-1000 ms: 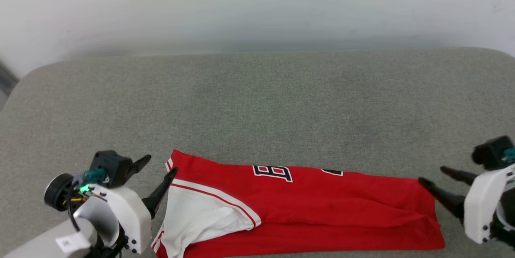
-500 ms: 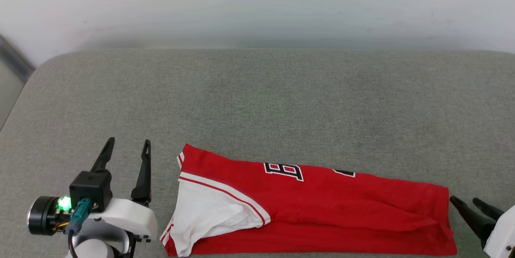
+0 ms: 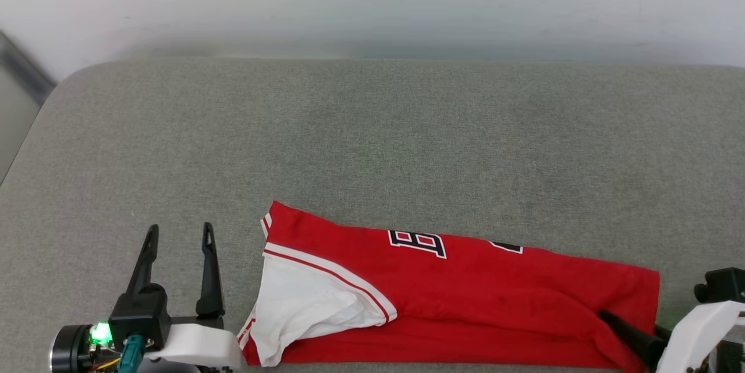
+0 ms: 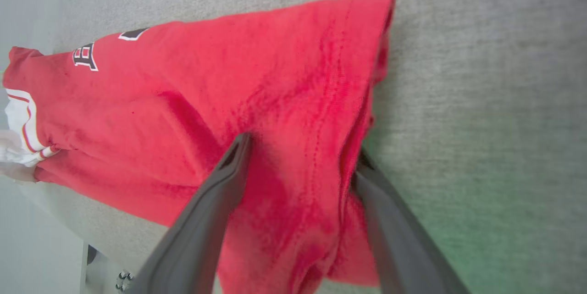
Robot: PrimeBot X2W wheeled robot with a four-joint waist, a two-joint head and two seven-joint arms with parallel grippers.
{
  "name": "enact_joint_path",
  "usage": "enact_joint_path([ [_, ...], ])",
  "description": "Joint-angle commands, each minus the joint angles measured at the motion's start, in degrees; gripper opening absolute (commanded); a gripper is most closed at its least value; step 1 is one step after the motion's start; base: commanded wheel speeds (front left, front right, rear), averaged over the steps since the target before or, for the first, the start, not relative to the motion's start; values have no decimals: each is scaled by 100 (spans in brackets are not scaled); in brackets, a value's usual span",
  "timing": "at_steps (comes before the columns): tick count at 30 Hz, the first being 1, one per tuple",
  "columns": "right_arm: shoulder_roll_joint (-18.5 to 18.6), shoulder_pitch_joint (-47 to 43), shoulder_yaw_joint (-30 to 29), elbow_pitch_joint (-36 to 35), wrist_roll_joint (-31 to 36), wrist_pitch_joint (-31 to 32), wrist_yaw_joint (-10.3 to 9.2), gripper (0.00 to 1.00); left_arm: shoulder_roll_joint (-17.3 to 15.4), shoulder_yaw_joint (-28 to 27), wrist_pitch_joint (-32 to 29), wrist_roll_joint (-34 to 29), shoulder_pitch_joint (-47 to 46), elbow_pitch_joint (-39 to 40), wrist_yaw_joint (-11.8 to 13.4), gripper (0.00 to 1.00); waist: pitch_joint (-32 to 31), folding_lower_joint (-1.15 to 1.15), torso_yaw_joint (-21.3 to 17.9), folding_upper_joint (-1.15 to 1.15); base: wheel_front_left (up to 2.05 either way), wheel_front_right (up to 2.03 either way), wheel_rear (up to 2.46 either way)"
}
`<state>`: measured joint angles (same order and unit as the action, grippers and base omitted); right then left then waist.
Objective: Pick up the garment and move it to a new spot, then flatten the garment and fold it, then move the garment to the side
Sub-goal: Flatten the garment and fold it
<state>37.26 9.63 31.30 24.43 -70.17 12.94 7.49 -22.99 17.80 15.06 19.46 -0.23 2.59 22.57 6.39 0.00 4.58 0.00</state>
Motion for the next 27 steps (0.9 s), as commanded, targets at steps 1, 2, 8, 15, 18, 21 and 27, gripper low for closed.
enact_joint_path([
  [1,-237,-47,203,9,-49,142,0,100,125,-122,14,-183,97,13,-84,100,10,0,20,0,0,0,0],
  [2,-256,-28,231,11,-41,146,0,100,226,-209,13,-275,124,20,-128,100,14,0,31,0,0,0,0],
  [8,-354,122,426,35,57,161,0,0,721,-607,13,-805,257,24,-415,100,40,0,69,0,0,0,0],
  [15,-201,288,476,66,92,38,-1,0,1144,-983,14,-1228,383,25,-700,100,-3,0,98,0,0,0,0],
  [18,-41,316,428,78,43,-26,-2,0,1248,-1092,14,-1366,468,27,-800,100,-55,0,89,0,0,0,0],
  [21,183,306,360,102,3,-81,-4,0,1339,-1194,15,-1484,520,38,-889,100,-129,0,55,0,0,0,0],
  [27,688,188,160,192,-63,-190,-3,0,1450,-1332,14,-1628,683,51,-1034,100,-295,0,-21,0,0,0,0],
])
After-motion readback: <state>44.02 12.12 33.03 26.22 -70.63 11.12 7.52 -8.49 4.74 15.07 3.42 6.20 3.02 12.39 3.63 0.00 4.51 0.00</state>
